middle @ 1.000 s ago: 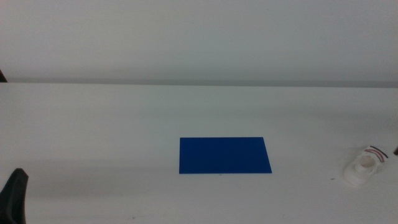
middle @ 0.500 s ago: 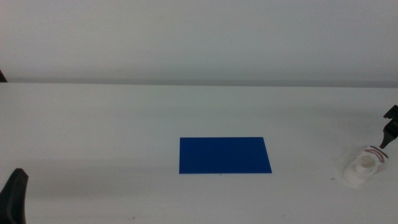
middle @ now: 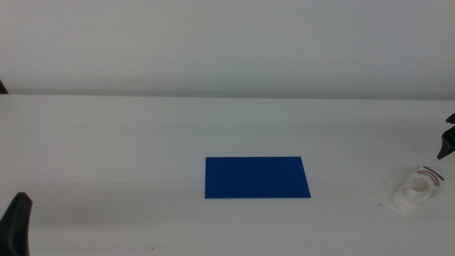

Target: Use one arm to grab the shoe from the table and place it on the mat.

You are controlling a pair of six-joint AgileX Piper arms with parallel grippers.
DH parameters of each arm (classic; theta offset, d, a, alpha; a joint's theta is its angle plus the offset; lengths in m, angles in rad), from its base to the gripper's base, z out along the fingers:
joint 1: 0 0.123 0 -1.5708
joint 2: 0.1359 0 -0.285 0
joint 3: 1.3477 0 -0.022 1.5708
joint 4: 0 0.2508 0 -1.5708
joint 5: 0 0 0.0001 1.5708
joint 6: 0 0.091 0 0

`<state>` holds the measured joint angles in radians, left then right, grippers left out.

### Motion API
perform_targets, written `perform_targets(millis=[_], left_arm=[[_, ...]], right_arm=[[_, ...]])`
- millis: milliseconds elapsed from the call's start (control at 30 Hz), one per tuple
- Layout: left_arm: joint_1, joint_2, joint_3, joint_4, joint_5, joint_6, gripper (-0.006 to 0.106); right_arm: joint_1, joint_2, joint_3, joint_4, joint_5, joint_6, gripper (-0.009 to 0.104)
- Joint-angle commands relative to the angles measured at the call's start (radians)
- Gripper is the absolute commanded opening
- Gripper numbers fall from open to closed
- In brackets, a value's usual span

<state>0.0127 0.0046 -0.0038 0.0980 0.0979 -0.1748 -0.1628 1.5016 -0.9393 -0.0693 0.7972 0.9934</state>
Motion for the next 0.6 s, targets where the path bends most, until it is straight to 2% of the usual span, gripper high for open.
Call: perform_targets(millis=[0,100,200,300,433,567], left_arm=[[-0.004,-0.041,0.043,0.0,-0.018,-0.006,0.094],[-0.004,-0.041,0.043,0.0,-0.018,-0.006,0.094],[-0.004,-0.041,0.043,0.0,-0.018,-0.006,0.094],[-0.004,-0.041,0.043,0.0,-0.018,-0.006,0.094],[-0.004,-0.041,0.043,0.0,-0.018,-0.006,0.094],[-0.004,-0.041,0.043,0.0,-0.018,-0.006,0.094]], right_arm=[[-0.008,0.0,-0.003,-0.004,0.008,0.049,0.083],[-0.008,0.007,-0.003,-0.029,0.04,0.098,0.083],[-0.008,0.007,-0.003,-0.022,0.034,0.156,0.083],[-0.008,0.007,-0.003,0.037,-0.011,0.126,0.083],[-0.008,0.011,-0.003,0.057,-0.021,0.124,0.083],[-0.008,0.049,-0.022,0.103,-0.024,0.066,0.081]])
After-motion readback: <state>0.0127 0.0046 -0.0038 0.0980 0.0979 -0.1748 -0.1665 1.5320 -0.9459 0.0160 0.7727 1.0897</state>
